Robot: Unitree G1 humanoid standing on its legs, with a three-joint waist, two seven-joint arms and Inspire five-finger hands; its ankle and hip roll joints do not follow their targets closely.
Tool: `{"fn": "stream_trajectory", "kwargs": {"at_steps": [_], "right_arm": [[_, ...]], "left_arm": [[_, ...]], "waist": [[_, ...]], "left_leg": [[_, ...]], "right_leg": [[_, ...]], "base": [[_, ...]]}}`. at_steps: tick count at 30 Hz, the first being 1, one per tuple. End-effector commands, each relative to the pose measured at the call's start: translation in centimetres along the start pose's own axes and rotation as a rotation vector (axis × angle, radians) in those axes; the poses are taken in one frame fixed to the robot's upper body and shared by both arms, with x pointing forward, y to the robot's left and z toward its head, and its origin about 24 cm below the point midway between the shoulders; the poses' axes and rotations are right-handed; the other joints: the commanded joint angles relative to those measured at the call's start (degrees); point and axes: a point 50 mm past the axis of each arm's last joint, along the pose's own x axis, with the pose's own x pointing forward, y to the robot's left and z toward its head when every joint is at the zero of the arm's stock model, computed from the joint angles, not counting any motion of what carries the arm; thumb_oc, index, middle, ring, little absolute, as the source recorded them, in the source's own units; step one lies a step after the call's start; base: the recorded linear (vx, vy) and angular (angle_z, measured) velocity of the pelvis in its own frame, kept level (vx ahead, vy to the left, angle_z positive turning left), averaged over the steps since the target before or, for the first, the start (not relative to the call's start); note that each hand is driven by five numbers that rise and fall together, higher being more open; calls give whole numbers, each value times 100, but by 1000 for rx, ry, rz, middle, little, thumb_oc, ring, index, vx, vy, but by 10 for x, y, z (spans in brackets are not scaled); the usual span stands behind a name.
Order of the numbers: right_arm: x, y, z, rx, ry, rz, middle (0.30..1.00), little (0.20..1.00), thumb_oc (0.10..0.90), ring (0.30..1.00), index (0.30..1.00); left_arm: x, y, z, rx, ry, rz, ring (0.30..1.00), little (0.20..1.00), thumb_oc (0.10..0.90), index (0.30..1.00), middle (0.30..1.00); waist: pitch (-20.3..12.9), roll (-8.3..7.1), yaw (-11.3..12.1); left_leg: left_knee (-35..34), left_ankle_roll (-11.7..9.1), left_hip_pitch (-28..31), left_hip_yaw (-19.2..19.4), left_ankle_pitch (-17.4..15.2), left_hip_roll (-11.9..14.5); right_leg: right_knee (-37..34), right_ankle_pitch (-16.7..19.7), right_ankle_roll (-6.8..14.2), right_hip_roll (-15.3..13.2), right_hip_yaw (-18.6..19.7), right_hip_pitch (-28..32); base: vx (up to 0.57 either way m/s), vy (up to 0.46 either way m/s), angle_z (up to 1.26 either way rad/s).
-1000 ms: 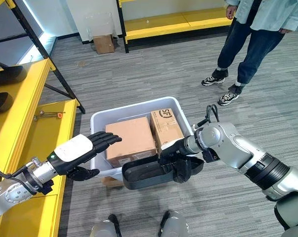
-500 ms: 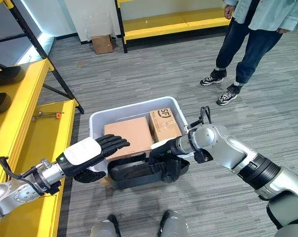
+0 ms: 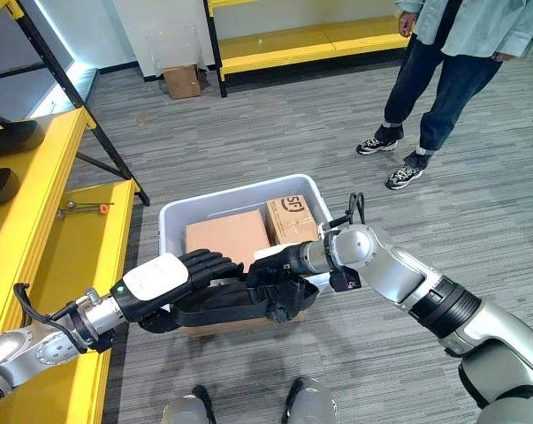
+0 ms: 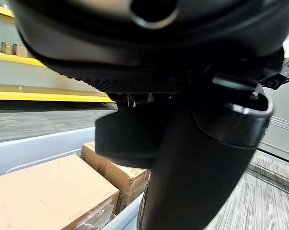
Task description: Move parts from the plastic box to the shelf.
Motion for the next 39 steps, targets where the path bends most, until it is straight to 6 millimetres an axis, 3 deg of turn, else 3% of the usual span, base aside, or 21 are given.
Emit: {"fn": "stream_trajectory", "kwargs": {"at_steps": [1, 13, 39], "right_arm": [[-17, -43, 50, -96, -220, -200, 300, 300, 400, 300, 300], [-17, -52, 31, -5, -193, -274, 300, 300, 400, 300, 300], [9, -34, 60, -82, -306, -131, 300, 300, 400, 300, 300]], "left_arm": [[15, 15, 5, -63, -37, 169, 1000, 1000, 900, 1000, 1000], [-3, -7, -3, -63, 45, 164, 1000, 1000, 900, 1000, 1000], [33, 8, 10, -31, -81, 253, 1000, 1000, 900, 1000, 1000]], "waist": [[-492, 18, 2], [-425, 28, 46], [-517, -23, 28]], "left_leg": [[-711, -20, -264, -332, 783, 536], [-711, -27, -230, -311, 754, 486], [-683, -42, -225, -328, 741, 518]], "right_leg": [[-153, -342, 635, -391, -249, 769], [-153, -341, 657, -469, -247, 755], [-132, -363, 631, -472, -269, 774]], "base": [[0, 0, 0], [0, 0, 0], [0, 0, 0]]}}
